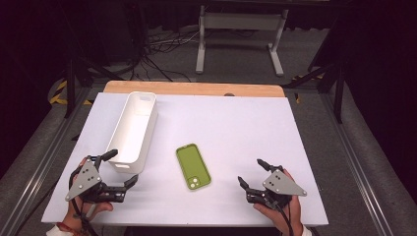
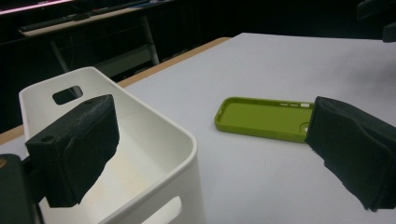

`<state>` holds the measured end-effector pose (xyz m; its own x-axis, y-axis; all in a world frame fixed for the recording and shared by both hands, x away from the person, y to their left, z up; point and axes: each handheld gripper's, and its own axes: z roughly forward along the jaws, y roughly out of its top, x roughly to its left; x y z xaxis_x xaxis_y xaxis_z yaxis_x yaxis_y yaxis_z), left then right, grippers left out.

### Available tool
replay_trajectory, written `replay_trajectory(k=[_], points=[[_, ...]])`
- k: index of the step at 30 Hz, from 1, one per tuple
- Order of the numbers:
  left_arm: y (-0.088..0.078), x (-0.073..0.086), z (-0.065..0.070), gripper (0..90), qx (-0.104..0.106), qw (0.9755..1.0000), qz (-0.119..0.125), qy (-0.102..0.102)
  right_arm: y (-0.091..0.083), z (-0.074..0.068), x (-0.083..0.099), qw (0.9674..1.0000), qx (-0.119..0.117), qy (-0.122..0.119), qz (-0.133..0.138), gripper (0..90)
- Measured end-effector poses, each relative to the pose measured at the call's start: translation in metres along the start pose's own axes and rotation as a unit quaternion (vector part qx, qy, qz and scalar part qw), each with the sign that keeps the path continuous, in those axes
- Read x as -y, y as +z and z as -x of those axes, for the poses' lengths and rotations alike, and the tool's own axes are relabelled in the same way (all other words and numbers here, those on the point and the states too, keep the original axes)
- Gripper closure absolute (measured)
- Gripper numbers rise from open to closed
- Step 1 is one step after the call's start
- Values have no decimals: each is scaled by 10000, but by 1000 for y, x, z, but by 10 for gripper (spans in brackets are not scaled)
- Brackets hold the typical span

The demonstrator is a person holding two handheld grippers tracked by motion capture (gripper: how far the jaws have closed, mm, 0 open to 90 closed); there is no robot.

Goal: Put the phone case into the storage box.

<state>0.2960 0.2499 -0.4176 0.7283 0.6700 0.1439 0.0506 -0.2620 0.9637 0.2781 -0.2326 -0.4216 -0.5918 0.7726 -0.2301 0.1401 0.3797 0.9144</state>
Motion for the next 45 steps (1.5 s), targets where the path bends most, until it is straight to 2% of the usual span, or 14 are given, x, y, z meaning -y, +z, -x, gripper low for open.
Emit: replay_trajectory(k=[5, 15, 17, 19, 21, 22, 27, 31, 32, 36, 38, 42, 43, 45], points=[[0, -1, 2, 33, 57, 9999, 18, 118, -1, 0, 0, 10000, -17, 22, 24, 208], [-1, 3, 1, 31, 190, 9998, -25, 99, 5, 3, -6, 9998, -125, 79, 101, 249], [-1, 4, 4, 31, 184, 9996, -95, 182, 9, 4, -7, 9996, -217, 121, 117, 276], [-2, 4, 4, 31, 183, 9996, -110, 198, 12, 6, -8, 9991, -370, 178, 86, 367], [-3, 5, 5, 34, 150, 9998, -85, 129, 13, 7, -10, 9965, -797, 253, 86, 539], [-4, 5, 5, 34, 136, 9998, -91, 114, 14, 7, -12, 9957, -887, 245, 122, 559], [-7, 6, 5, 35, 147, 9998, -99, 97, 23, 1, -27, 9928, -1190, 80, 106, 806], [-5, 6, 4, 40, 193, 9997, -126, -3, 36, -5, -39, 9898, -1419, 62, 72, 896], [-5, 6, 4, 41, 193, 9997, -126, -3, 36, -5, -39, 9898, -1419, 62, 72, 896], [-5, 5, 6, 41, 223, 9997, -131, 19, 57, -19, -56, 9838, -1791, 0, 57, 900], [-7, 5, 7, 41, 218, 9997, -125, 8, 64, -24, -61, 9827, -1850, -110, 51, 900], [-6, 6, 5, 41, 222, 9996, -152, -32, 79, -36, -68, 9760, -2161, -275, -27, 900], [-6, 6, 5, 41, 222, 9996, -152, -32, 79, -36, -68, 9760, -2161, -275, -27, 900], [-5, 7, 3, 42, 240, 9995, -211, -30, 93, -49, -68, 9700, -2376, -482, -197, 900]])
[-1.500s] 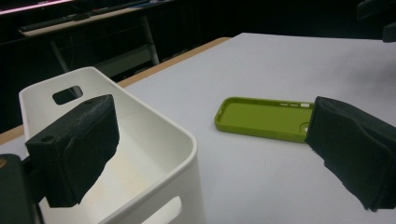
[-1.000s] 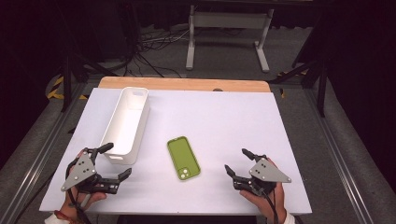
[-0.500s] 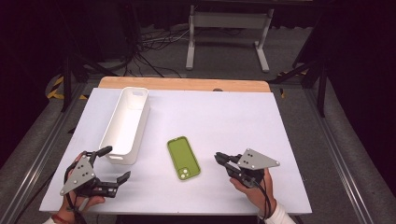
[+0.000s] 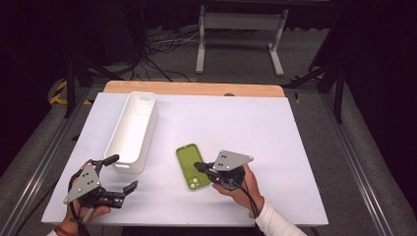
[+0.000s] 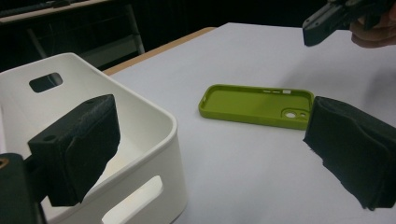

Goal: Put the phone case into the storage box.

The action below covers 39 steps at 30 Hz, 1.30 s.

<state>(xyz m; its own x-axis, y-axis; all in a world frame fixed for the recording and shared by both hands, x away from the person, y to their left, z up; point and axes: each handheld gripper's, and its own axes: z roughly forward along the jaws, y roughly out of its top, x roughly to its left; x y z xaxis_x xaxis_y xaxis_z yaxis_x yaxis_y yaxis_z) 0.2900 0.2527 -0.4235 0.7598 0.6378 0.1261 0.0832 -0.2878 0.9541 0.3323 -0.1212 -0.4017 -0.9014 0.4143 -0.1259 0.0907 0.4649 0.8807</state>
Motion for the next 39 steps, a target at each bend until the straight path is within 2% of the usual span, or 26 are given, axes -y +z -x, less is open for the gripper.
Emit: replay_trajectory(k=[1, 2, 5, 7, 12, 15, 17, 19, 22, 23, 26, 29, 32, 36, 39], points=[[0, 0, 0, 42, -5, 10000, -12, 20, 0, 0, 0, 10000, 0, 0, 0, 900], [1, 1, 0, 42, 13, 10000, -61, -1, 11, -4, 0, 9998, -118, -85, -134, 900], [2, 2, 0, 41, 2, 9999, -93, 67, 26, -8, 0, 9989, -288, -202, -309, 900], [2, 2, 0, 42, -2, 9999, -90, 74, 30, -9, 0, 9984, -358, -227, -370, 900], [3, 3, 0, 45, 33, 9998, -151, 81, 48, -12, 1, 9953, -637, -287, -671, 900], [4, 4, -1, 46, 61, 9998, -194, 76, 56, -10, 5, 9938, -662, -230, -862, 900], [5, 4, -1, 46, 65, 9998, -181, 75, 61, -16, 6, 9916, -682, -407, -1021, 900], [5, 4, 0, 48, 32, 9996, -245, 137, 63, -20, 7, 9897, -668, -555, -1134, 900], [4, 5, 1, 51, 50, 9997, -218, 90, 66, -24, 9, 9871, -677, -646, -1297, 900], [4, 5, 1, 52, 50, 9997, -218, 90, 66, -24, 9, 9871, -677, -646, -1297, 900], [4, 4, 0, 53, 53, 9996, -241, 108, 69, -27, 12, 9836, -668, -813, -1465, 900], [4, 4, 0, 53, 66, 9996, -239, 95, 71, -28, 16, 9814, -606, -839, -1617, 900], [5, 4, 1, 53, 96, 9996, -244, 96, 68, -26, 18, 9817, -584, -826, -1613, 900], [4, 4, 1, 53, 125, 9995, -252, 108, 61, -27, 23, 9805, -582, -869, -1662, 900], [4, 4, 1, 54, 127, 9996, -244, 72, 57, -27, 26, 9805, -594, -807, -1693, 900]])
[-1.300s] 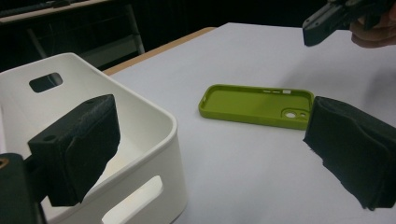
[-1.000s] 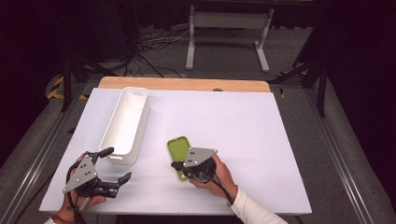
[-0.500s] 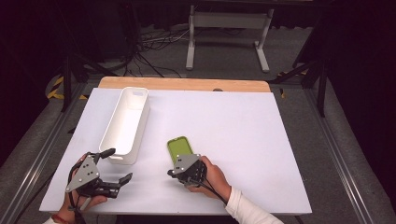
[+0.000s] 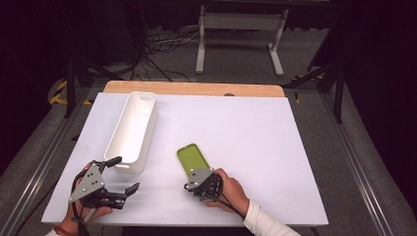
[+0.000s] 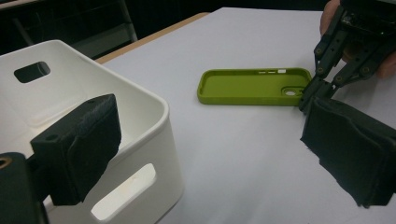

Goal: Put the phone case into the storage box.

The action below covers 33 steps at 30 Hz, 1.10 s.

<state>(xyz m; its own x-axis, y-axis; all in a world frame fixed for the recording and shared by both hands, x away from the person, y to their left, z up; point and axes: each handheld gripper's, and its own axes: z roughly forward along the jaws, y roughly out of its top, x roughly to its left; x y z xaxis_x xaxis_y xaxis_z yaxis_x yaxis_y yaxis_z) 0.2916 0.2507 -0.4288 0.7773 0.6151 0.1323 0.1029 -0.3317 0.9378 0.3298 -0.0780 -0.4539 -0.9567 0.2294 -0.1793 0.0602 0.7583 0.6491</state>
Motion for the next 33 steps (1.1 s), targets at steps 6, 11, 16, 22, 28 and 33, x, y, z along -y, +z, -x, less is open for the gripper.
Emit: replay_trajectory(k=[6, 11, 16, 22, 28, 33], points=[[0, 0, 0, 55, 37, 10000, -2, 17, -8, 0, 9, 9999, 66, 82, -46, 900], [1, 0, 1, 58, 67, 10000, -16, 11, -14, 1, 13, 9997, 135, 167, -84, 900], [1, 0, 2, 58, 61, 10000, 0, 23, -21, 4, 21, 9990, 295, 312, -135, 900], [2, 0, 2, 60, 70, 10000, -28, 26, -30, 9, 32, 9972, 387, 626, -131, 900], [2, -1, 3, 63, 82, 10000, -16, 24, -37, 16, 42, 9932, 702, 904, -230, 900], [3, -1, 3, 63, 97, 9999, -14, 28, -42, 19, 46, 9908, 876, 997, -246, 900]])
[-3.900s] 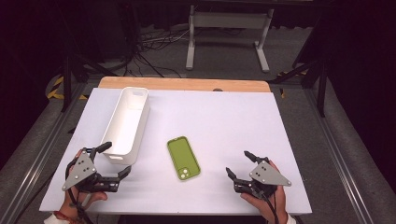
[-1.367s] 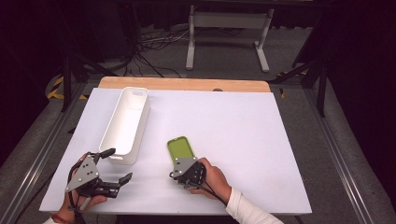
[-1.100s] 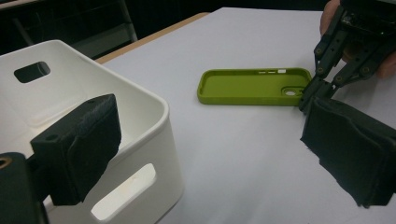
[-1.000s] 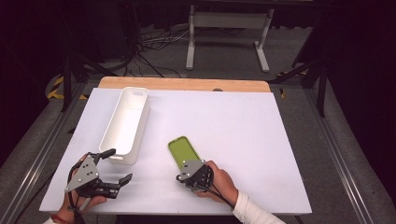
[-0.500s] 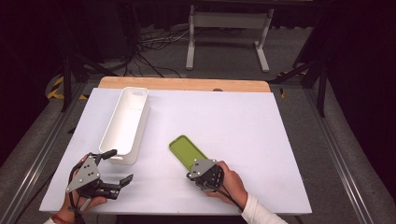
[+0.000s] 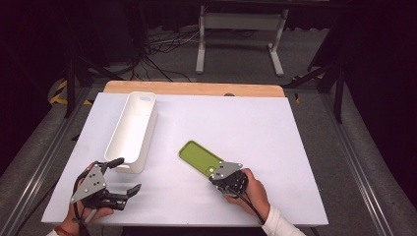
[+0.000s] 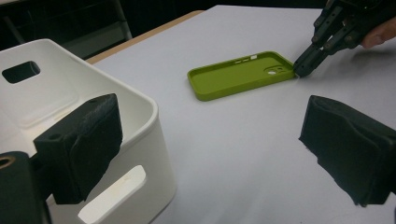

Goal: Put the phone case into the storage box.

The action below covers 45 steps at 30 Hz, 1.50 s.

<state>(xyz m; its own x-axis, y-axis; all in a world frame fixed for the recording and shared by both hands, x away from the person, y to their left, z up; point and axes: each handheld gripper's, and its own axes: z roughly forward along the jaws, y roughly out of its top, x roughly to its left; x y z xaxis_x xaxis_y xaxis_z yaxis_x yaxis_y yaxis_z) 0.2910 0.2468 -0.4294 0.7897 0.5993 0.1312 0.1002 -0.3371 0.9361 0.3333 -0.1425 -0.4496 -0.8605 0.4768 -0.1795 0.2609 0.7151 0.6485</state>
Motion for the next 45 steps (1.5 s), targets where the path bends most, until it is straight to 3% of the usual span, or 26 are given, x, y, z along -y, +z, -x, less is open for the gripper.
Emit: replay_trajectory(k=[1, 7, 12, 15, 17, 20, 25, 36, 45], points=[[0, 0, 0, 63, 2, 10000, -12, 7, -1, 3, 2, 9999, 19, 119, 12, 900], [0, 0, 0, 65, 18, 10000, -39, 19, -3, 11, 5, 9995, 169, 274, -12, 900], [1, -1, 1, 65, 45, 10000, -44, 42, -2, 21, 7, 9974, 275, 661, 8, 900], [3, 0, 1, 65, 57, 10000, -48, 42, -1, 25, 7, 9969, 358, 702, 3, 900], [4, 0, 1, 65, 72, 9999, -74, 52, 1, 35, 8, 9950, 512, 854, -24, 900], [4, 0, 1, 65, 77, 9999, -81, 68, 3, 47, 12, 9928, 453, 1111, 40, 900], [4, 0, 0, 66, 68, 9999, -80, 39, 4, 46, 12, 9940, 540, 954, 0, 900], [5, 0, 1, 68, 100, 9997, -172, 129, 5, 54, 16, 9918, 497, 1169, 107, 900], [4, 1, 2, 70, 108, 9998, -143, 131, -2, 51, 14, 9926, 561, 1054, 219, 900]])
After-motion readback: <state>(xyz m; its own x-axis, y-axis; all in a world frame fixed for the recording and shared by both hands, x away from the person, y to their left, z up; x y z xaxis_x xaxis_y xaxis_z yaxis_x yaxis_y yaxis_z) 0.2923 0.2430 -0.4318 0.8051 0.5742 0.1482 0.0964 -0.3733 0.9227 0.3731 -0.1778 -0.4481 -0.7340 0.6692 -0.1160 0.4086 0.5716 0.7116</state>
